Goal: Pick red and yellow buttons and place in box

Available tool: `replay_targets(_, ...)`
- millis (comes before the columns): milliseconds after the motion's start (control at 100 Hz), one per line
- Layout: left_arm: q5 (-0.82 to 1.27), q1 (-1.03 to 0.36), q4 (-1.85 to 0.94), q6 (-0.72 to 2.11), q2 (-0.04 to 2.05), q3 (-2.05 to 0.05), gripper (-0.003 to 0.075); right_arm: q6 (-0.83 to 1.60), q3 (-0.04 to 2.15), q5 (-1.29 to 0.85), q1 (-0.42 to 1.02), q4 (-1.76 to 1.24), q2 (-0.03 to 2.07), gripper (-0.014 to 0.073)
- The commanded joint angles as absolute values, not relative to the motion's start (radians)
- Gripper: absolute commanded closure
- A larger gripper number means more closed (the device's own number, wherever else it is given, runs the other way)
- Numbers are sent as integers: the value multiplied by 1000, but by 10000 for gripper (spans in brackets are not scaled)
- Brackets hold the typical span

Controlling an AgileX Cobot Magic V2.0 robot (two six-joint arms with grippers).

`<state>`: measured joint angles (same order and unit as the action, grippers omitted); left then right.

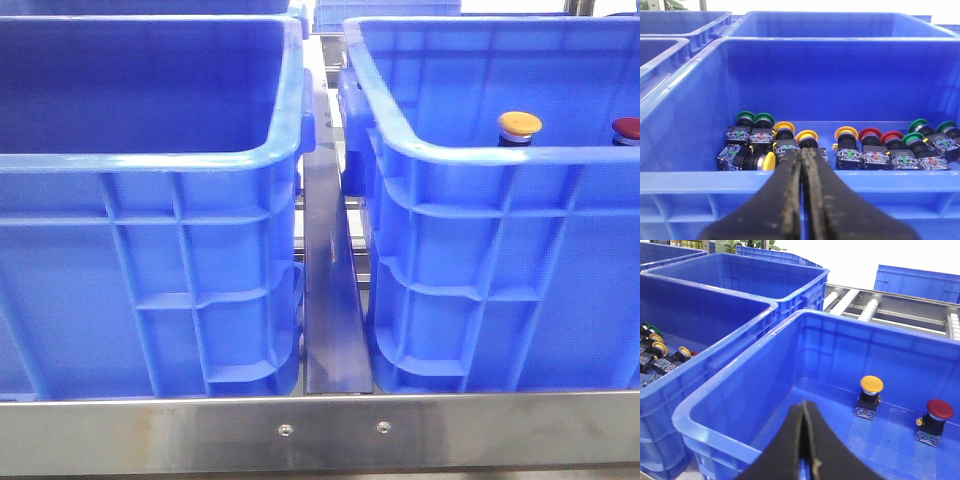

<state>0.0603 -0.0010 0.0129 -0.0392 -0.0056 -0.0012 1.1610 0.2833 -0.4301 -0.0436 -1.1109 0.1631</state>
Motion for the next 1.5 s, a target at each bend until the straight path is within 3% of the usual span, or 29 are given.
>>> replay_targets(0, -12, -8, 15, -51, -35, 19, 741, 1165, 308, -401, -42, -1137, 176, 687)
replay_targets(680, -12, -8, 15, -51, -35, 19, 741, 1165, 308, -390, -42, -1137, 176, 687)
replay_targets(880, -12, -8, 15, -51, -35, 19, 741, 1137, 301, -210, -42, -1114, 176, 687)
replay_targets(1000, -12, -8, 15, -51, -35, 19, 741, 946, 296, -152, -47, -882, 175, 687)
replay_targets(1260, -12, -8, 15, -51, -35, 19, 741, 195, 223, 40, -59, -163, 150, 687)
replay_targets(1490, -12, -8, 15, -51, -35, 19, 741, 38, 66, 114, -59, -35, 71, 687)
